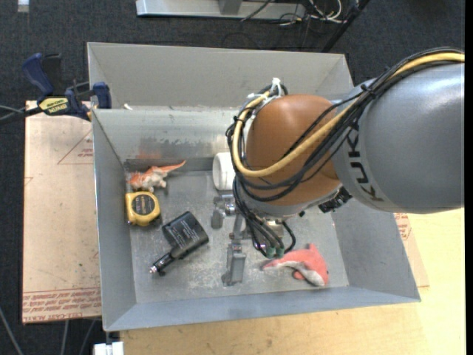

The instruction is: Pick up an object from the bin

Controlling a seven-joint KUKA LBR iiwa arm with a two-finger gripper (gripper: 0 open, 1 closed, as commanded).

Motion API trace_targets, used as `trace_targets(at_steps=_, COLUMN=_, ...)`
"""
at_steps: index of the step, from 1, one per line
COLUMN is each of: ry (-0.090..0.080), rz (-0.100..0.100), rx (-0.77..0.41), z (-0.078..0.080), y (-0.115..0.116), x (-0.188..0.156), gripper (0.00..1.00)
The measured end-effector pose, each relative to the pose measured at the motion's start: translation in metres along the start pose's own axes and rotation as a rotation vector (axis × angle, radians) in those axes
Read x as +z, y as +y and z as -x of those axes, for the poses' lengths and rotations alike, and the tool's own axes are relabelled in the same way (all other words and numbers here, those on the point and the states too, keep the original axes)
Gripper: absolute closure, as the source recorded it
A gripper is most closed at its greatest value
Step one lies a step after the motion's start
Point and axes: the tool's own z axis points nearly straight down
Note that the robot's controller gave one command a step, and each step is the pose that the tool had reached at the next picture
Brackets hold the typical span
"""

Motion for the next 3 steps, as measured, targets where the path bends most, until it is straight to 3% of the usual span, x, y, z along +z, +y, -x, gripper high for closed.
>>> trace_targets(at_steps=1, ry=-0.008, rz=0.001, rx=0.004, z=0.002, y=-0.001, x=-0.004, gripper=0.00)
trace_targets(at_steps=2, ry=-0.005, rz=0.003, rx=-0.008, z=0.006, y=-0.005, x=-0.005, gripper=0.00)
trace_targets(at_steps=3, ry=-0.010, rz=0.002, rx=-0.049, z=0.050, y=-0.030, x=-0.001, gripper=0.00)
